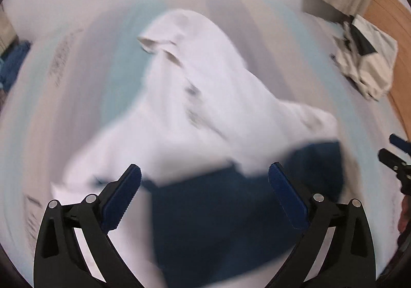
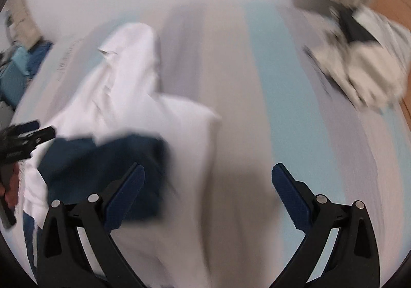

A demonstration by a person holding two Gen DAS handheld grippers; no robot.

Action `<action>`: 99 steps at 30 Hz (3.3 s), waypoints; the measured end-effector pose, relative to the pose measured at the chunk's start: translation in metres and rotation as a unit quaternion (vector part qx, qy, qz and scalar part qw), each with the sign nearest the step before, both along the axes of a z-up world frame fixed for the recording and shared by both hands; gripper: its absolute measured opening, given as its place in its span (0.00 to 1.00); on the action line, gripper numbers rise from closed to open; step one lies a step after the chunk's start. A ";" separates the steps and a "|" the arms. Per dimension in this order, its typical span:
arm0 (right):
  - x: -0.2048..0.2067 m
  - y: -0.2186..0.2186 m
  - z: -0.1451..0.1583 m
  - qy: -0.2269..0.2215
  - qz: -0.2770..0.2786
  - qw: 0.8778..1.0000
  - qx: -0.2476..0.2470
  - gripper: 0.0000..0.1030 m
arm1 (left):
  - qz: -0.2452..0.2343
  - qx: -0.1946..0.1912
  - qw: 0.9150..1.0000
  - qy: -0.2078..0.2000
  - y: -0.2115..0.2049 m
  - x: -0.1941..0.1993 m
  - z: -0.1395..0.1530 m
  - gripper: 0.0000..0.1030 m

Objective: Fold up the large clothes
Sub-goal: 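Open the left tool and move both tools to the white hood, then grasp the white hood with the left tool while the right tool grasps the shoulder fabric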

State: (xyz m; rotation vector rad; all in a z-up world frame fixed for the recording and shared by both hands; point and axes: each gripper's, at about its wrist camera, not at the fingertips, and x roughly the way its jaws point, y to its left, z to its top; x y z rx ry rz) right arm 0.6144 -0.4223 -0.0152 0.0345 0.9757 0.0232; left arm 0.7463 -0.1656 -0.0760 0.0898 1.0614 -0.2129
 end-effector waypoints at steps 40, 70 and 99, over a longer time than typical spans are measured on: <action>0.374 0.115 -0.115 0.055 0.063 0.996 0.031 0.58 | 0.037 -0.052 0.998 0.022 0.062 0.344 -0.108 0.69; 0.230 0.132 -0.012 -0.038 0.118 0.992 0.001 0.03 | -0.042 -0.030 0.994 -0.101 0.063 0.191 0.002 0.03; -0.076 0.133 -0.017 0.022 0.113 0.993 0.030 0.00 | 0.012 -0.016 0.995 -0.094 0.068 -0.154 -0.017 0.03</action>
